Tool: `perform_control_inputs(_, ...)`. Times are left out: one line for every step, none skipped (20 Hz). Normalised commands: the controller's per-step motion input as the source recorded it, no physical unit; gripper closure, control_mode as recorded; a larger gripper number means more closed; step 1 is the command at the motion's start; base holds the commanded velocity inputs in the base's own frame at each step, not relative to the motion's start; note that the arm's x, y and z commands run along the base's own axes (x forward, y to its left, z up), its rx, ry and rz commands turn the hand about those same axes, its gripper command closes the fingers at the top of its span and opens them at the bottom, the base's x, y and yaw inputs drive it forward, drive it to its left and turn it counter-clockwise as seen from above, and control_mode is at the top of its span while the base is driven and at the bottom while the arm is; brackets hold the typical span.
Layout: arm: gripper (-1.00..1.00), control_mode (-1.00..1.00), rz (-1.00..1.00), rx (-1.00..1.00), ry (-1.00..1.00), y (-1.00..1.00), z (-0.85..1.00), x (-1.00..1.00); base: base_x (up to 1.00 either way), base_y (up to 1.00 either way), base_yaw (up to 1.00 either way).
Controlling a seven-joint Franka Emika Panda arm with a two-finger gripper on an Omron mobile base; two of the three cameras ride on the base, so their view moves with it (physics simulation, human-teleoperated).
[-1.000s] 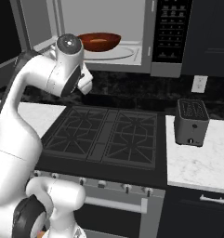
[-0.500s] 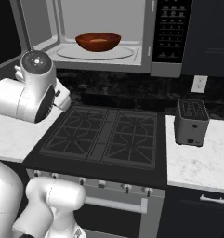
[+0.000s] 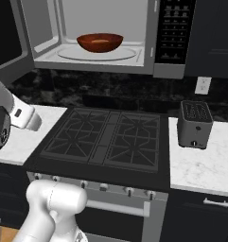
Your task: Open the microwave, place the bowl with waffle inside the microwave, then close the microwave door and turn it on.
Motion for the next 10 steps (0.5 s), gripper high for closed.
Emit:
perform_control_inputs(1.00, -1.00, 0.00, -0.20, -0.09, 0.49, 0.00, -1.00, 0.00, 0.00, 0.00)
perform_control_inputs(1.00, -1.00, 0.00, -0.20, -0.10, 0.48, 0.04, -1.00, 0.00, 0.00, 0.00)
perform_control_inputs(1.00, -1.00, 0.00, -0.21, -0.11, 0.48, 0.06, -1.00, 0.00, 0.00, 0.00)
perform_control_inputs(1.00, -1.00, 0.00, -0.20, -0.13, 0.43, 0.11, -1.00, 0.00, 0.00, 0.00)
perform_control_inputs(1.00, -1.00, 0.00, -0.19, -0.17, 0.41, 0.23, -1.00, 0.00, 0.00, 0.00)
perform_control_inputs(1.00, -1.00, 0.00, -0.18, -0.20, 0.33, 0.36, -1.00, 0.00, 0.00, 0.00)
perform_control_inputs(1.00, -1.00, 0.00, -0.16, -0.24, 0.25, 0.46, -1.00, 0.00, 0.00, 0.00)
perform_control_inputs(1.00, -1.00, 0.00, -0.15, -0.29, 0.23, 0.50, -1.00, 0.00, 0.00, 0.00)
perform_control_inputs(1.00, -1.00, 0.00, -0.15, -0.29, 0.24, 0.49, -1.00, 0.00, 0.00, 0.00)
perform_control_inputs(1.00, -1.00, 0.00, -0.15, -0.31, 0.29, 0.51, -0.96, 0.00, 0.00, 0.00)
